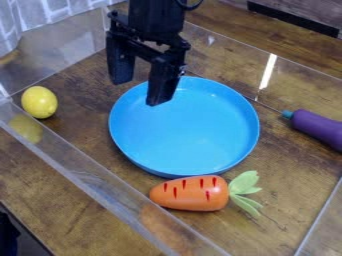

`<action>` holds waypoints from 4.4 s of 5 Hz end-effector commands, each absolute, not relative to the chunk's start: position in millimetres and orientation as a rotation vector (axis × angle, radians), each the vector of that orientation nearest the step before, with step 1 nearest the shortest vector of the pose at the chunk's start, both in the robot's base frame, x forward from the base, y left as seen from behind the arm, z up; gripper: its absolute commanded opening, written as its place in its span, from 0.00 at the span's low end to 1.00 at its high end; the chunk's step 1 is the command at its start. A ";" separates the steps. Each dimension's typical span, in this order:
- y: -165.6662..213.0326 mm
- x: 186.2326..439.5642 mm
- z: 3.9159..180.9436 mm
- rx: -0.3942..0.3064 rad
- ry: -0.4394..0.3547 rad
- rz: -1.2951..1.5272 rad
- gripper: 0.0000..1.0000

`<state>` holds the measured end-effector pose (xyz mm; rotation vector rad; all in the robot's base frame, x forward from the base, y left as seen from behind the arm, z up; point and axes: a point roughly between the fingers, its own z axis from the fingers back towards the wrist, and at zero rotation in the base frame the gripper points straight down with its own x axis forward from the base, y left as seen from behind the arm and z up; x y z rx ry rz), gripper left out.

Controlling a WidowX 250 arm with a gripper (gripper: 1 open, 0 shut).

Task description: Put the lemon on the blue tray

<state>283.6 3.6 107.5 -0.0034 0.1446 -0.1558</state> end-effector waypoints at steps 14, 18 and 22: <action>125.8 259.5 70.8 0.027 0.198 -0.422 1.00; 151.4 265.8 47.0 0.020 0.200 -0.393 0.00; 140.4 265.7 74.6 0.001 0.201 -0.376 0.00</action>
